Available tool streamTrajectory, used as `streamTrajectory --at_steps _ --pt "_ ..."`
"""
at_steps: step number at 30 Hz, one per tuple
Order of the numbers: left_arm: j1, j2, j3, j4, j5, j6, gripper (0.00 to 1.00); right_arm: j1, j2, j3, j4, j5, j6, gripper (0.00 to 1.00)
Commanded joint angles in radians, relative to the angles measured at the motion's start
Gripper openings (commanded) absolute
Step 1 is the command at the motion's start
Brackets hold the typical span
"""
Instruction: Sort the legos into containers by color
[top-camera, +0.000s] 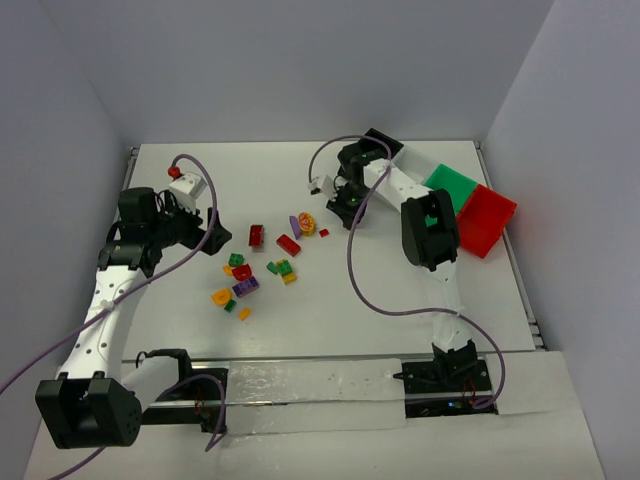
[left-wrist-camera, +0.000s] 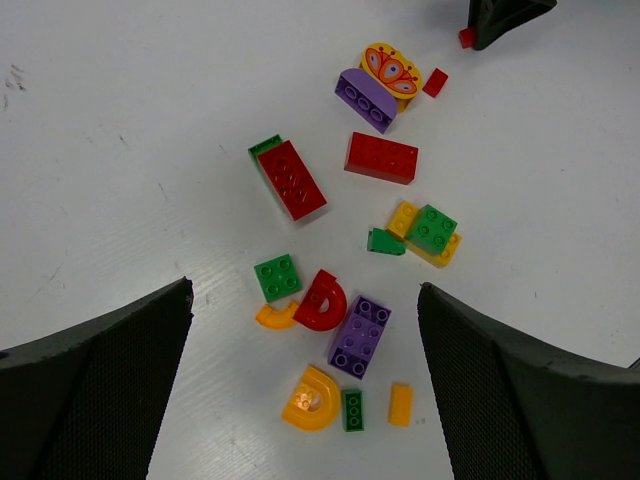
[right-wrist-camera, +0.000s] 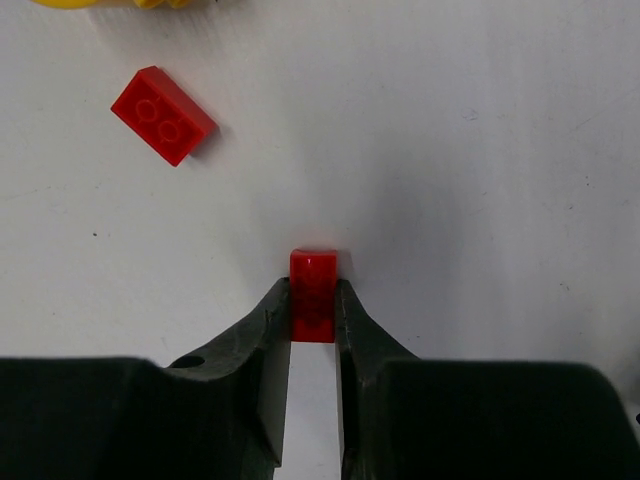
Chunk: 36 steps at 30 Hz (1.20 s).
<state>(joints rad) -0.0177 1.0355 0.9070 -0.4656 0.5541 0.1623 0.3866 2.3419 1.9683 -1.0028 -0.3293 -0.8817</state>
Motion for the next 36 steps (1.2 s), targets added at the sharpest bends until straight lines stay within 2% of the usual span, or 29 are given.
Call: streamTrajectory --at_steps 1,3,4,6,10,13,18,20,25,33,35,36 --pt "0.002 -0.014 0.011 0.041 0.004 0.006 0.99 0.008 -0.087 -0.060 -0.017 -0.014 0.019 0.15" --pt "0.002 -0.011 0.016 0.048 -0.002 -0.003 0.99 0.007 -0.178 -0.113 -0.004 -0.034 0.054 0.01" --pt "0.002 -0.011 0.018 0.055 -0.004 -0.014 0.99 0.004 -0.194 -0.121 0.004 -0.036 0.073 0.01" --pt "0.002 0.003 0.027 0.073 -0.045 -0.061 0.97 -0.002 -0.340 -0.196 0.025 -0.054 0.131 0.00" --pt "0.001 0.086 0.095 0.037 -0.071 -0.119 0.99 -0.049 -0.546 -0.303 0.084 0.004 0.299 0.00" --pt "-0.001 0.111 0.115 0.029 -0.058 -0.129 0.99 -0.165 -0.673 -0.370 0.116 0.032 0.378 0.00" --pt "-0.019 0.067 0.104 0.096 -0.135 -0.153 0.99 -0.478 -0.763 -0.428 0.134 0.096 0.468 0.00" --pt "-0.026 0.057 0.105 0.109 -0.159 -0.153 0.99 -0.565 -0.776 -0.459 0.160 0.136 0.467 0.00" --pt "-0.048 0.072 0.145 0.091 -0.186 -0.204 0.99 -0.670 -0.739 -0.513 0.245 0.239 0.452 0.00" --pt "-0.062 0.027 0.131 0.098 -0.239 -0.207 0.99 -0.731 -0.593 -0.495 0.352 0.275 0.452 0.01" --pt "-0.062 0.012 0.116 0.105 -0.256 -0.201 0.99 -0.738 -0.550 -0.474 0.354 0.273 0.451 0.06" --pt "-0.062 0.005 0.114 0.105 -0.262 -0.199 0.99 -0.744 -0.520 -0.456 0.351 0.274 0.455 0.16"
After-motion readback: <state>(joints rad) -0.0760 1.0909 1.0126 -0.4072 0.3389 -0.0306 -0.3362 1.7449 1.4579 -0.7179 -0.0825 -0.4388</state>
